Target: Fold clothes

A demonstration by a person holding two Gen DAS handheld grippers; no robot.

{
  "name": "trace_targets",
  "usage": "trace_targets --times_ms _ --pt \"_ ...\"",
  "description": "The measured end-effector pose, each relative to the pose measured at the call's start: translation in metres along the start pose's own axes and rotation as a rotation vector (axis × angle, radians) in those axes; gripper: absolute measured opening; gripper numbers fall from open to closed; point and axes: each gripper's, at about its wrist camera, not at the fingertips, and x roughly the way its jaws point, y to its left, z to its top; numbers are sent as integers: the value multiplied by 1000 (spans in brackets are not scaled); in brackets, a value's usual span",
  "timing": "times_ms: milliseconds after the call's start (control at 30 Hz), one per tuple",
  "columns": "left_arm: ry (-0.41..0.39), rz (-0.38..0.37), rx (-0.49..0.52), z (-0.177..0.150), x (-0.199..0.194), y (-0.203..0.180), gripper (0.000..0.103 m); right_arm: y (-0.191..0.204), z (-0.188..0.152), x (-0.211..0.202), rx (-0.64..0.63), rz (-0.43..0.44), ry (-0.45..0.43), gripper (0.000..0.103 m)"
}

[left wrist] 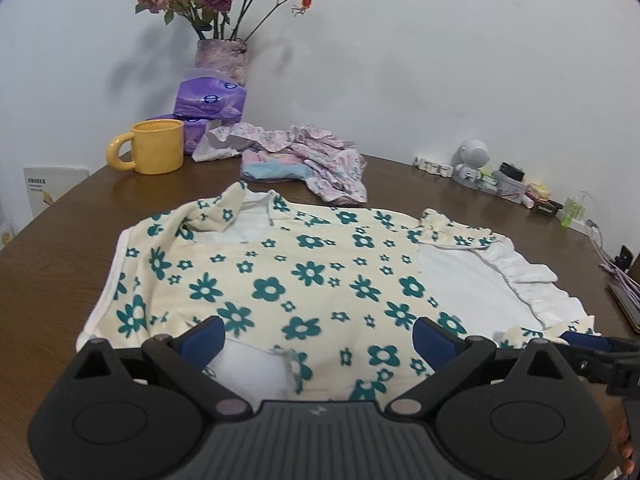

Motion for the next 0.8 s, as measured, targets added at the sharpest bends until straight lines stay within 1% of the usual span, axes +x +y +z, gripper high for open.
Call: trace_targets --times_ms 167,233,333,433,533,600,700,800 --pt "-25 -32 8 -9 -6 -3 100 6 -15 -10 -40 -95 -18 103" --pt "-31 -32 11 -13 -8 -3 100 8 -20 -16 -52 -126 -46 103" --pt "-29 -46 29 -17 -11 -3 100 7 -26 -26 -73 -146 -96 103" --pt "-11 -68 46 -22 -13 -1 100 6 -30 -35 -113 -174 -116 103" --pt "12 -87 46 -27 -15 3 100 3 -33 -40 -180 -206 -101 103" --pt "30 -78 72 -29 -16 4 100 1 -35 -45 -223 -233 -96 103" --pt "46 -84 128 -33 -19 2 100 -6 -32 -50 -292 -274 -90 102" --pt "63 -109 195 -36 -21 -3 100 -13 -28 -51 -391 -288 -53 102"
